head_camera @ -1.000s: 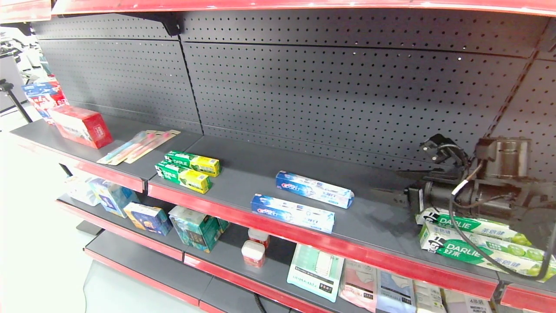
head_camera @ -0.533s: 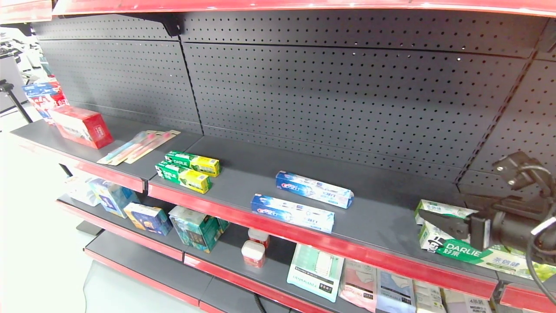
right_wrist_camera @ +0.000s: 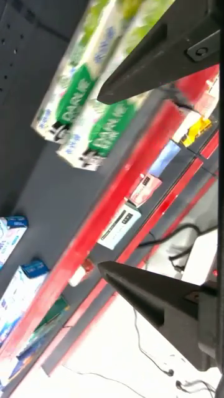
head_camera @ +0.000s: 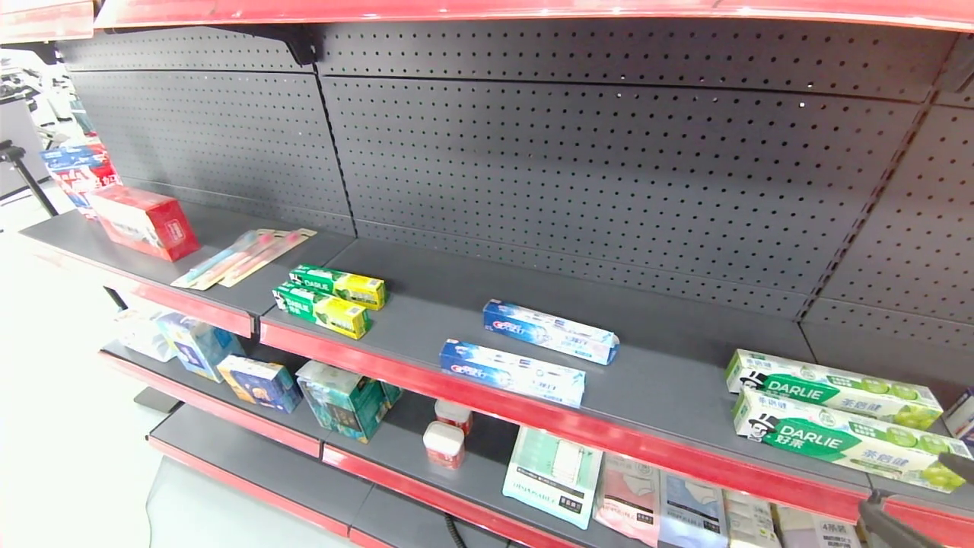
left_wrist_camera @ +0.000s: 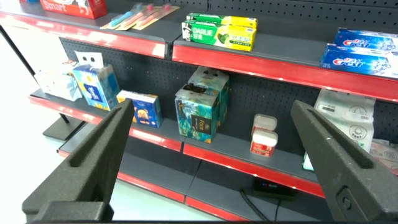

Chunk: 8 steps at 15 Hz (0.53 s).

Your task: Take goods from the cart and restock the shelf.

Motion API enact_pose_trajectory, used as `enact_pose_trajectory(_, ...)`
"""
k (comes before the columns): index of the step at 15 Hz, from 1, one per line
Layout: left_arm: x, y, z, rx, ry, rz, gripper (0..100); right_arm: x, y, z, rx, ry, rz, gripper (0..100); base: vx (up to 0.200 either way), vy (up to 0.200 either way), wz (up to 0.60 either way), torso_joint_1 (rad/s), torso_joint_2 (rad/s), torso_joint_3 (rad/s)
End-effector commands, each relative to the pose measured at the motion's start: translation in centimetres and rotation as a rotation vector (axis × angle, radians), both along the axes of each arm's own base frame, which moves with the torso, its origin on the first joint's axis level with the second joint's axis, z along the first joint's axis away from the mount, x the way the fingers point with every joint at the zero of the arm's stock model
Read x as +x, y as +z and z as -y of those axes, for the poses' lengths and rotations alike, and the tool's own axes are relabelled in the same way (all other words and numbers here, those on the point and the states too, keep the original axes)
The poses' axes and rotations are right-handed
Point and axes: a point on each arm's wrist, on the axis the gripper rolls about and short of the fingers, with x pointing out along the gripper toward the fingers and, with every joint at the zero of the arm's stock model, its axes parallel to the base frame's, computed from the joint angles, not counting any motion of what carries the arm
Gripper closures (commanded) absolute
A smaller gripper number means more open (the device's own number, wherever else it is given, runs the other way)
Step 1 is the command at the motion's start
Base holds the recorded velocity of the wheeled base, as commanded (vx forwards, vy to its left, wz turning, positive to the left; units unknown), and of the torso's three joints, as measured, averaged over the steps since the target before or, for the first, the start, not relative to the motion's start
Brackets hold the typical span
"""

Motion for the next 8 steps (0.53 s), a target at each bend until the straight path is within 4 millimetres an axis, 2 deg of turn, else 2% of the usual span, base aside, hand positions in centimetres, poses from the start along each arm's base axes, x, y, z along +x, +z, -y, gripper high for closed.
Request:
enact_pose_trajectory(1,0.0,0.0,0.0,0.000,0.001,-0.001,0,-4.5,-3.1,0.0,-0.009,-0.043,0.165,0,0.000,0.000,0.00,0.000,0.00,0.000)
enact_pose_trajectory(3,0.0,0.0,0.0,0.000,0.001,-0.001,0,-6.1,-4.5,0.0,-0.012,-0.088,0.173,0,0.000,0.000,0.00,0.000,0.00,0.000)
enact_pose_trajectory(5,0.0,0.0,0.0,0.000,0.001,-0.001,0,-6.6,-4.6,0.0,0.035,-0.069,0.209,0,0.000,0.000,0.00,0.000,0.00,0.000)
enact_pose_trajectory(8,0.0,0.0,0.0,0.000,0.001,-0.001,0,-7.0,-4.8,0.3,0.041,-0.168,0.286,0,0.000,0.000,0.00,0.000,0.00,0.000)
